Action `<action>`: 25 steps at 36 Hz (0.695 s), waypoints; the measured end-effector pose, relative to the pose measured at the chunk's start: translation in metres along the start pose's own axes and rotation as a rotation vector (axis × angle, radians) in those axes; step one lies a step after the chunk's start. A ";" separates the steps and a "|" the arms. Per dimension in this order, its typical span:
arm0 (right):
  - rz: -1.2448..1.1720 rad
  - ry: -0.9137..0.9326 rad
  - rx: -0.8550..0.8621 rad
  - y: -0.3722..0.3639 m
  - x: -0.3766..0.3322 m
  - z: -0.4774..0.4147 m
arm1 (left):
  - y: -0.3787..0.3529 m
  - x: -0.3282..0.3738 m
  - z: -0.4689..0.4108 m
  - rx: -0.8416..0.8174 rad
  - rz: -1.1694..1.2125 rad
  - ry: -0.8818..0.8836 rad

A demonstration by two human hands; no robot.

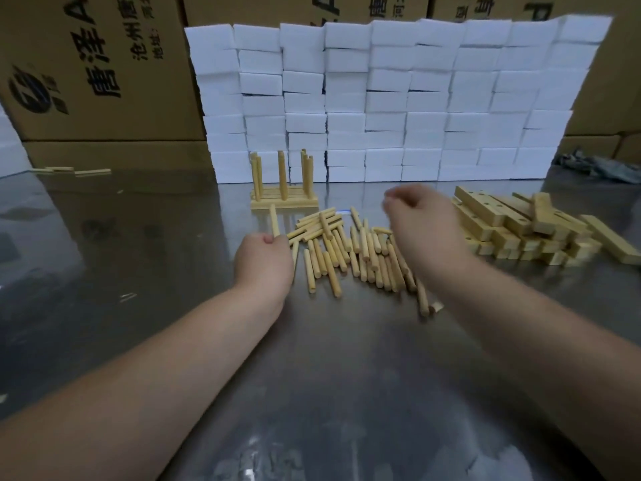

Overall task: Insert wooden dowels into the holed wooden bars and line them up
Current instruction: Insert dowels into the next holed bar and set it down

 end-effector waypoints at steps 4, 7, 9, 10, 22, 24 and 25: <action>0.423 0.012 0.081 0.042 0.011 -0.047 | 0.004 0.000 0.004 0.045 0.030 -0.100; 0.882 -0.131 0.049 0.068 0.046 -0.080 | 0.002 0.006 0.004 -0.002 0.039 -0.127; 1.088 -0.283 -0.012 0.084 0.073 -0.089 | 0.001 0.008 0.006 -0.030 0.030 -0.157; 1.137 -0.346 -0.048 0.089 0.086 -0.091 | 0.000 0.009 0.005 -0.037 0.030 -0.174; 1.521 -0.256 -0.146 0.073 0.104 -0.097 | -0.004 0.010 0.004 -0.093 0.007 -0.185; 1.541 -0.189 -0.111 0.071 0.095 -0.098 | -0.005 0.011 0.004 -0.099 0.002 -0.191; 1.521 -0.168 -0.074 0.072 0.090 -0.099 | -0.005 0.011 0.004 -0.100 -0.001 -0.194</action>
Point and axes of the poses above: each hand's wrist, its own z-axis away from the middle knuckle, its own y-axis out of the back of the hand, x = y × z, the point moved 7 cm from there along -z, towards the middle knuckle, and after that the axes turned 9 degrees about z, right-handed, at the moved point
